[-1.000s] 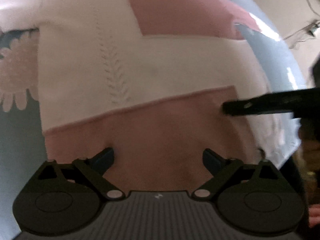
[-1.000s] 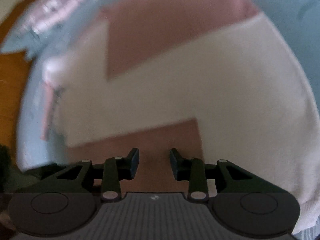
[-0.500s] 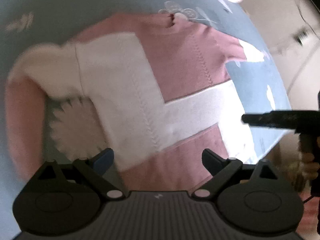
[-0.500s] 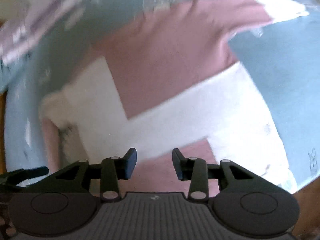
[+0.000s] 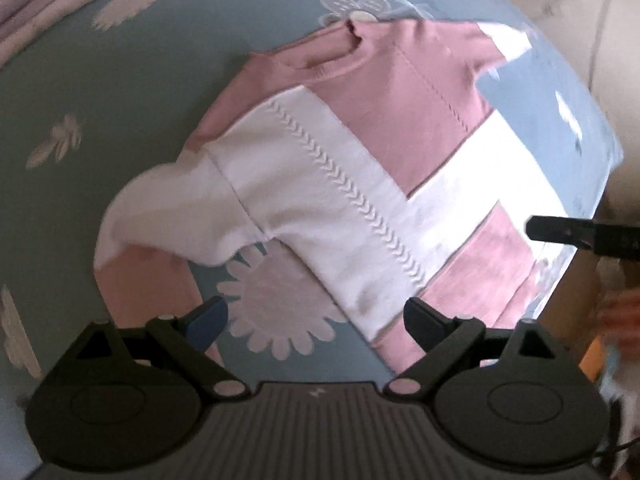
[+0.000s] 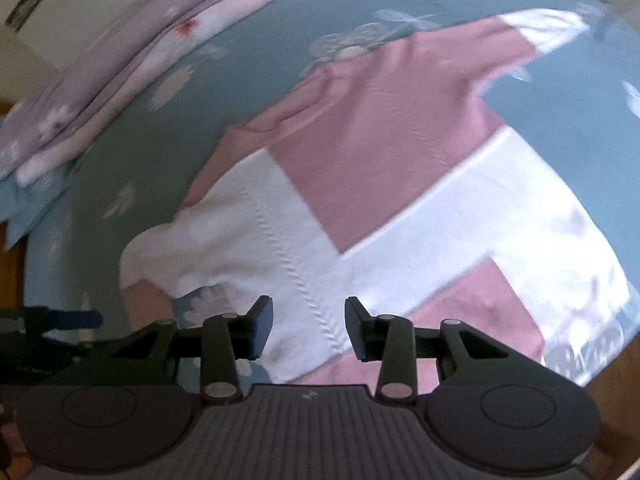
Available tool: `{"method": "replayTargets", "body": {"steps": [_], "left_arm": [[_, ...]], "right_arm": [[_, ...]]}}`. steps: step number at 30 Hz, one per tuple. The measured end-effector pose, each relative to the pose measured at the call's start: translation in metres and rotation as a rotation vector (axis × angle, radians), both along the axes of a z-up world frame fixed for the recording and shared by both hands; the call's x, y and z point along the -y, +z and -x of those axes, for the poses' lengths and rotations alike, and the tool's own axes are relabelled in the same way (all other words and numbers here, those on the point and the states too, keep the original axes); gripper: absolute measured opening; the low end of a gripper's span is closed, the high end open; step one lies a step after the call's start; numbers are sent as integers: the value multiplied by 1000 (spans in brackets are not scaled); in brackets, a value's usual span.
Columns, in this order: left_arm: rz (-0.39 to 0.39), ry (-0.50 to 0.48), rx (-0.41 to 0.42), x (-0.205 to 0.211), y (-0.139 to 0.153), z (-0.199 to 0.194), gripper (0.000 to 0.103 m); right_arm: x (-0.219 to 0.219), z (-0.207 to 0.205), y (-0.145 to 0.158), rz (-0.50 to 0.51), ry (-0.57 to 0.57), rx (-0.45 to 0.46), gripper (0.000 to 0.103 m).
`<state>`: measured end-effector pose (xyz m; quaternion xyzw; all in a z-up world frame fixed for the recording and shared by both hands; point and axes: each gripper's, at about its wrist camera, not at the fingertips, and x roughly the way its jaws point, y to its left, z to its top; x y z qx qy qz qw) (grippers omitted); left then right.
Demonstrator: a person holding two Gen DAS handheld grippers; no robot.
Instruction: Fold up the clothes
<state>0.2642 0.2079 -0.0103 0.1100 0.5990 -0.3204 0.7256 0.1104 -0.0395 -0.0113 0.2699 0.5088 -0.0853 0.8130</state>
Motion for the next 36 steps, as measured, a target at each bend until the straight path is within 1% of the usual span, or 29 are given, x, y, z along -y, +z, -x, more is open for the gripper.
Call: {"method": "replayTargets", "body": {"steps": [3,4,7,10,12,16,19,20,21,22,24,25,28,30,33,36], "left_arm": [[14,-59,32,1,4,-4,94],[6,-67,38,1,3,-6,94],[-34,-46,54,6,3,-9,94],[-25,-48,46,12,5,-6,94],[-22,-68,59,16,10,2,94],[-32,-110,132,8,32,19,94],[-23,-157,192,-3,51,26,95],[-26,-175,214,-6,55,28,95],[-40,-187,235,-7,55,29,95],[-63,-192,250,-7,52,29,95],[-109,-201,266,-6,44,29,95],[-113,-216,274,-6,39,30,95],[-104,-252,311,-3,29,34,95],[-101,-278,342,2,21,33,95],[-115,-311,393,10,11,28,95],[-105,-336,408,18,0,18,95]], "right_arm": [[-6,24,-4,-12,-87,9,45],[-7,32,-4,-17,-114,15,45],[-12,62,5,-9,-194,44,45],[-16,100,15,12,-264,78,45],[-20,126,19,25,-311,93,45],[-31,180,24,21,-403,122,45],[-49,217,29,19,-468,152,46],[-54,224,28,29,-480,170,47],[-59,232,28,39,-492,187,52],[-64,240,27,49,-504,205,53],[-71,248,19,78,-535,210,53],[-74,251,13,84,-541,217,53],[-81,253,-4,72,-569,285,53],[-85,248,-15,65,-561,321,53],[-93,235,-34,90,-542,351,53],[-102,223,-50,93,-544,367,53]]}}
